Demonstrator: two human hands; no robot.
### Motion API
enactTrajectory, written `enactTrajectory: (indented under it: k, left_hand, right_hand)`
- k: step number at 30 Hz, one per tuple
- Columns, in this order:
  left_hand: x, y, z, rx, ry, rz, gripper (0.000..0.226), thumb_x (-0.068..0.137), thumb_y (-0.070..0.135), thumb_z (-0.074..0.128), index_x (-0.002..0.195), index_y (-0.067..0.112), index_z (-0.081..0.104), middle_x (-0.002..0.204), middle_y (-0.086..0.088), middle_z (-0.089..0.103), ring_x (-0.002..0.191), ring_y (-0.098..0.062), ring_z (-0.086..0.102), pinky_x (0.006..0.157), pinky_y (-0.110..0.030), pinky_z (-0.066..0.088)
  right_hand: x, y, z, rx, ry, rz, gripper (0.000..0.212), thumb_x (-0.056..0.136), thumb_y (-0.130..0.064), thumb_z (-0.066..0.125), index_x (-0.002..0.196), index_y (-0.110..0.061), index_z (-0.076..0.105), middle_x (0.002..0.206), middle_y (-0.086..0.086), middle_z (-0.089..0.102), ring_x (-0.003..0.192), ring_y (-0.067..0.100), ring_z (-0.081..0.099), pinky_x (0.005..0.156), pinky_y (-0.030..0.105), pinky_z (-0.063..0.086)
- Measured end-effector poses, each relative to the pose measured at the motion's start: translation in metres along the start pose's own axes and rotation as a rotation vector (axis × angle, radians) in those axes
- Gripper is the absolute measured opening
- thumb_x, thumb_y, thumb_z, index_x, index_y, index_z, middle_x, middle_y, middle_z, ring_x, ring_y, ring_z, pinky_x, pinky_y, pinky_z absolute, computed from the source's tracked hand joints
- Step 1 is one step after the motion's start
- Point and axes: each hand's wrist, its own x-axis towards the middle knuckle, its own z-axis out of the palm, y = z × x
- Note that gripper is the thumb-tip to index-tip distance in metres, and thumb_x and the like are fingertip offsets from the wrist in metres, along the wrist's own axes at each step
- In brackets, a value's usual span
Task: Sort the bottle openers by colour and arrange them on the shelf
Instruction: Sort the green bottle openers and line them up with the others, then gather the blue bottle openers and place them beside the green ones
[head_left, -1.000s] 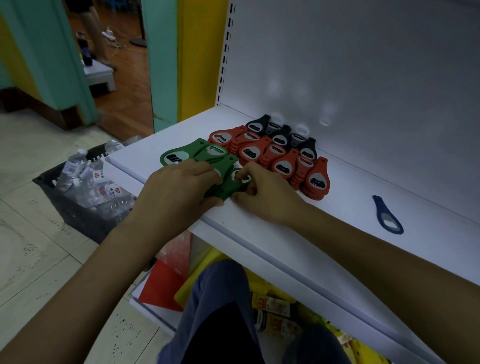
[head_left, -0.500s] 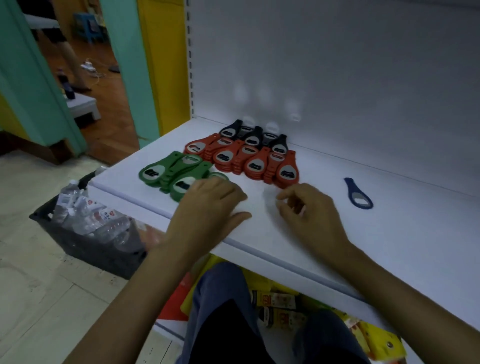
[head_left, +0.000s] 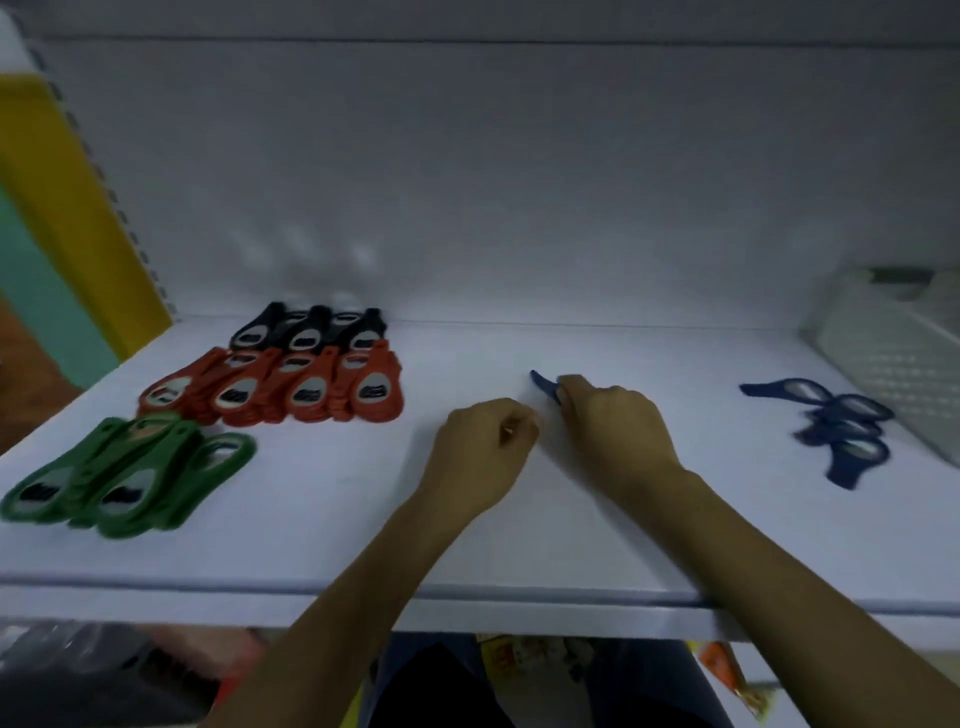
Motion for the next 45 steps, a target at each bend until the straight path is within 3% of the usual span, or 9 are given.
enactTrajectory:
  k: [4,9,13,17,25,30,35,41,45]
  left_hand:
    - [0.029,0.037,0.041,-0.604,-0.188,-0.301,0.035,0.093,0.051,0.045,0.071,0.028,0.058,0.073,0.007,0.065,0.088,-0.026,0.069,0.081,-0.040,0.056]
    - [0.050,0.088,0.108,-0.908,-0.377,-0.443,0.022,0.097,0.030,0.049,0.099,0.013,0.064,0.092,-0.004,0.070,0.087,-0.017,0.064,0.073,-0.025,0.052]
    - [0.045,0.090,0.126,-0.958,-0.356,-0.307,0.024,0.101,0.014,0.039,0.119,0.005,0.052,0.097,-0.009,0.067,0.068,-0.017,0.069,0.061,-0.023,0.057]
    - [0.039,0.080,0.120,-0.974,-0.405,-0.200,0.022,0.100,0.020,0.040,0.119,0.016,0.052,0.096,-0.001,0.069,0.072,-0.018,0.072,0.062,-0.021,0.056]
    - [0.034,0.080,0.120,-0.792,-0.366,-0.057,0.022,0.101,0.021,0.037,0.114,0.022,0.054,0.098,0.001,0.070,0.072,-0.014,0.071,0.059,-0.018,0.053]
    - [0.035,0.078,0.123,-0.813,-0.339,-0.037,0.021,0.100,0.018,0.037,0.112,0.021,0.055,0.092,0.000,0.070,0.071,-0.011,0.069,0.059,-0.018,0.053]
    - [0.038,0.074,0.127,-0.857,-0.228,-0.052,0.020,0.100,0.015,0.040,0.102,0.022,0.059,0.073,0.004,0.071,0.061,-0.005,0.064,0.052,-0.016,0.051]
    - [0.040,0.072,0.132,-0.828,-0.168,-0.025,0.024,0.099,0.023,0.040,0.095,0.030,0.062,0.071,0.014,0.069,0.060,0.001,0.061,0.050,-0.013,0.047]
    - [0.040,0.071,0.133,-0.886,-0.206,-0.028,0.024,0.082,0.050,0.049,0.088,0.035,0.066,0.084,0.007,0.068,0.080,-0.014,0.062,0.066,-0.026,0.051]
  right_hand:
    - [-0.026,0.028,-0.028,0.212,0.246,0.118,0.026,0.097,-0.014,0.041,0.100,-0.001,0.063,0.074,0.016,0.068,0.063,0.035,0.061,0.059,0.042,0.050]
    - [-0.057,0.065,-0.054,0.202,0.070,0.040,0.022,0.095,-0.016,0.044,0.092,-0.011,0.065,0.085,0.003,0.068,0.075,0.020,0.060,0.068,0.040,0.049]
    - [-0.075,0.115,-0.073,0.076,0.294,0.354,0.022,0.090,-0.025,0.054,0.105,-0.017,0.067,0.104,0.005,0.069,0.096,0.024,0.061,0.076,0.034,0.047]
    - [-0.087,0.146,-0.071,-0.172,0.078,0.573,0.036,0.088,-0.043,0.055,0.110,-0.014,0.060,0.108,0.009,0.065,0.098,0.031,0.059,0.077,0.036,0.044]
    - [-0.088,0.130,-0.058,-0.393,0.107,0.327,0.027,0.098,-0.031,0.035,0.101,-0.018,0.059,0.083,0.001,0.067,0.072,0.022,0.062,0.055,0.027,0.032]
    - [-0.086,0.118,-0.061,-0.226,0.371,0.182,0.010,0.089,-0.018,0.060,0.086,-0.014,0.068,0.066,0.002,0.068,0.049,0.024,0.059,0.044,0.024,0.038]
    - [-0.078,0.118,-0.066,0.077,0.689,0.299,0.013,0.094,-0.016,0.051,0.091,-0.013,0.063,0.075,-0.004,0.065,0.057,0.009,0.051,0.055,0.024,0.040]
    - [-0.065,0.119,-0.073,0.463,0.600,0.296,0.022,0.097,-0.018,0.038,0.087,-0.022,0.057,0.077,-0.023,0.055,0.071,0.004,0.055,0.069,0.035,0.050]
    - [-0.053,0.116,-0.069,0.552,0.504,0.284,0.023,0.097,-0.019,0.039,0.088,-0.015,0.060,0.082,-0.006,0.066,0.077,0.013,0.062,0.073,0.044,0.052]
